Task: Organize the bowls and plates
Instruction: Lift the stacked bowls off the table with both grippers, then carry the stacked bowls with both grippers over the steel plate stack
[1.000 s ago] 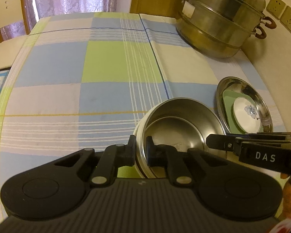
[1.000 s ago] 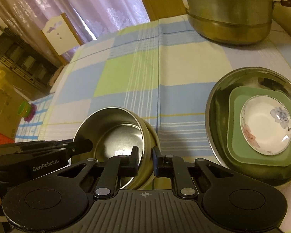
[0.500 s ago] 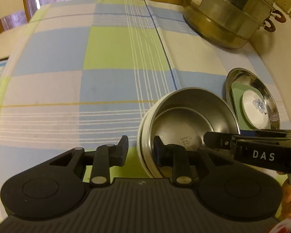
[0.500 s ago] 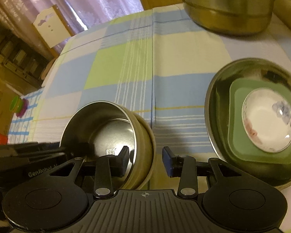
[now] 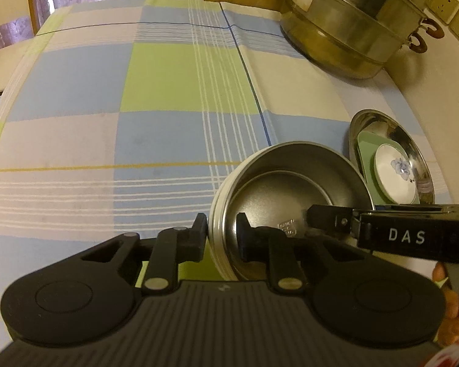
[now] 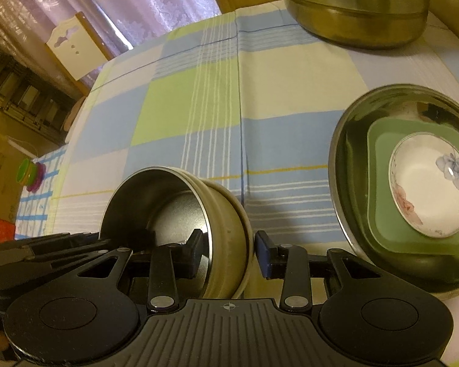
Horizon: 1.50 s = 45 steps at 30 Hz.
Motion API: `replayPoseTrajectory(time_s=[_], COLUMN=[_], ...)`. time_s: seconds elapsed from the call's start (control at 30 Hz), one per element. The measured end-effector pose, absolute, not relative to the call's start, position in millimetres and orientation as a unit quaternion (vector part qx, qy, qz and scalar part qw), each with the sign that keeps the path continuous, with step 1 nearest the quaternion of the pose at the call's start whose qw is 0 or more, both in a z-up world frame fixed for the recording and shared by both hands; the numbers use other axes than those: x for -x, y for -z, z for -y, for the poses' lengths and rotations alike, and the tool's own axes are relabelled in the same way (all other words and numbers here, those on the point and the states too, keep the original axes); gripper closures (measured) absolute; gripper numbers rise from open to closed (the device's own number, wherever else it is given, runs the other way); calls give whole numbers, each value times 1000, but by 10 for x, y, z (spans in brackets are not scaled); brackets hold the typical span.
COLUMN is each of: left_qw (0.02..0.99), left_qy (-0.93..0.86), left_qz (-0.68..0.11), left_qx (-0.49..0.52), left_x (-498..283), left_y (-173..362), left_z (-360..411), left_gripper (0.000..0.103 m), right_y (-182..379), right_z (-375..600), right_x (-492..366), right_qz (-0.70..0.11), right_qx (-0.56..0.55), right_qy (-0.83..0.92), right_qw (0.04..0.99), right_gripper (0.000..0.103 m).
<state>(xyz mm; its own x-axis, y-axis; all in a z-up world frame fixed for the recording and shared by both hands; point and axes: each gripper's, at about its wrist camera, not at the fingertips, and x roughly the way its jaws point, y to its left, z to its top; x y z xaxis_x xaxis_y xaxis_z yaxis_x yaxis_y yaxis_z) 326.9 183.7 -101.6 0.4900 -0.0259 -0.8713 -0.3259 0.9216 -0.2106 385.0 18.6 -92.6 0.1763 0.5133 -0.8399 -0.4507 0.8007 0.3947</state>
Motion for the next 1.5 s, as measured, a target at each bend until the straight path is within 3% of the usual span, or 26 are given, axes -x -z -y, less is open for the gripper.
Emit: replayPoseTrajectory(time_s=[0.4,1.2,1.5], left_qw=[829,823,827], left_qy=[-70,48,21], left_qz=[-518,-551,-547], left_qx=[199,133,130], left_x=[-3203,-3273,-3285], left_y=[994,948,917], left_z=[-1677,-117,120], left_gripper=[87,87,87], right_y=[834,607,708], right_z=[63,1652,1897], right_x=[-3736,-3502,-3563], right_qz=[-579,-588,-577], right_qx=[-37,-75,-69], right_qy=[-285,-170,-198], right_qw=[763,787,790], right_gripper=[73,73,73])
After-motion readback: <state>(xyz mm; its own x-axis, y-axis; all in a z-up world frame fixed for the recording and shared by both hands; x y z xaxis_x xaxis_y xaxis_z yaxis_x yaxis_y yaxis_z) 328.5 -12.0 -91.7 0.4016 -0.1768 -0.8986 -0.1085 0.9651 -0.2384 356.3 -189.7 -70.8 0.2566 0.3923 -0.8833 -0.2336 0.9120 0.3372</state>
